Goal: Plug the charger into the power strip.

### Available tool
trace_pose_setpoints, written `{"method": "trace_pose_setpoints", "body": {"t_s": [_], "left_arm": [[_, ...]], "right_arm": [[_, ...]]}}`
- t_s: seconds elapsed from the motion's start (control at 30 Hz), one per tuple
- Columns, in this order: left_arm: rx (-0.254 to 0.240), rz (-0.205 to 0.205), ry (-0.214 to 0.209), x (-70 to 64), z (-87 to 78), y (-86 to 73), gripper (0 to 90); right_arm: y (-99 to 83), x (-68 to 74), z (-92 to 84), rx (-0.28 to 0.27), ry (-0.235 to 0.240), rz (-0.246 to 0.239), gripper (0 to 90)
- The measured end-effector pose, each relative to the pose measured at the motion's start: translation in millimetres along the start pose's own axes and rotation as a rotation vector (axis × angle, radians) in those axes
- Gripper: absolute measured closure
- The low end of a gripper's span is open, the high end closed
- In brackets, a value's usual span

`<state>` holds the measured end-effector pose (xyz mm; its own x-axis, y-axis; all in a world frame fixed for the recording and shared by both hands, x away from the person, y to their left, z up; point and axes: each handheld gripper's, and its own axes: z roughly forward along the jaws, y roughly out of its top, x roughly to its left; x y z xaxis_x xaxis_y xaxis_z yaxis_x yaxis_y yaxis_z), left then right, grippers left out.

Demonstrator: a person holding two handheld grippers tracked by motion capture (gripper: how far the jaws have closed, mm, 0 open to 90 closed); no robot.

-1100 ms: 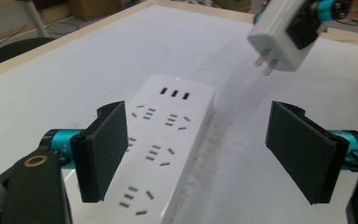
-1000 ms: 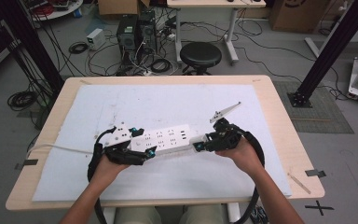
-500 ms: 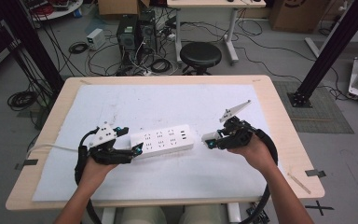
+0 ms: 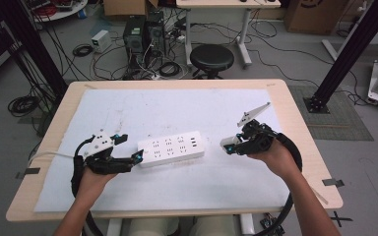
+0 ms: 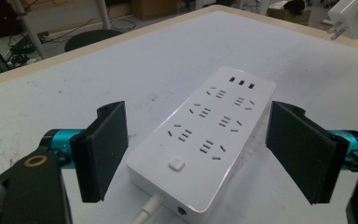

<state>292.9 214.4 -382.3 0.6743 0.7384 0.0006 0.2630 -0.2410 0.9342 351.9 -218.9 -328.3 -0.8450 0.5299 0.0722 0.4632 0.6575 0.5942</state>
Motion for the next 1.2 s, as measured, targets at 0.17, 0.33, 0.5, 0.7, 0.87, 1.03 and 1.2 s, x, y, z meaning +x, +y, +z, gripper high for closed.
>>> {"method": "trace_pose_setpoints", "body": {"t_s": [0.17, 0.33, 0.5, 0.7, 0.87, 1.03, 1.2], "left_arm": [[0.004, 0.003, 0.006, 2.3, -3.5, -1.1, 21.1], [0.001, -0.006, 0.015, 6.4, -4.9, -4.7, 21.0], [-0.003, -0.024, 0.019, 9.4, -4.5, -9.0, 21.1], [-0.01, -0.029, 0.021, 14.2, -6.3, -12.4, 21.0], [-0.005, -0.005, 0.045, 18.2, -8.6, -14.9, 21.1], [-0.006, -0.015, 0.057, 22.5, -12.3, -18.2, 21.1], [0.0, -0.025, 0.061, 25.3, -15.1, -21.8, 21.1]], "right_arm": [[1.1, -4.0, -2.3, -0.004, -0.007, 0.017, 63.1], [8.5, -6.2, -1.0, 0.018, -0.008, -0.011, 63.1], [17.4, -7.6, 1.7, 0.032, -0.005, -0.037, 63.1], [36.3, -10.8, 9.2, 0.049, 0.003, -0.093, 63.1], [50.4, -12.3, 16.5, 0.071, 0.009, -0.144, 63.2], [62.7, -10.3, 24.7, 0.087, 0.001, -0.211, 63.2], [75.9, -11.8, 32.5, 0.109, 0.014, -0.269, 63.2]]}}
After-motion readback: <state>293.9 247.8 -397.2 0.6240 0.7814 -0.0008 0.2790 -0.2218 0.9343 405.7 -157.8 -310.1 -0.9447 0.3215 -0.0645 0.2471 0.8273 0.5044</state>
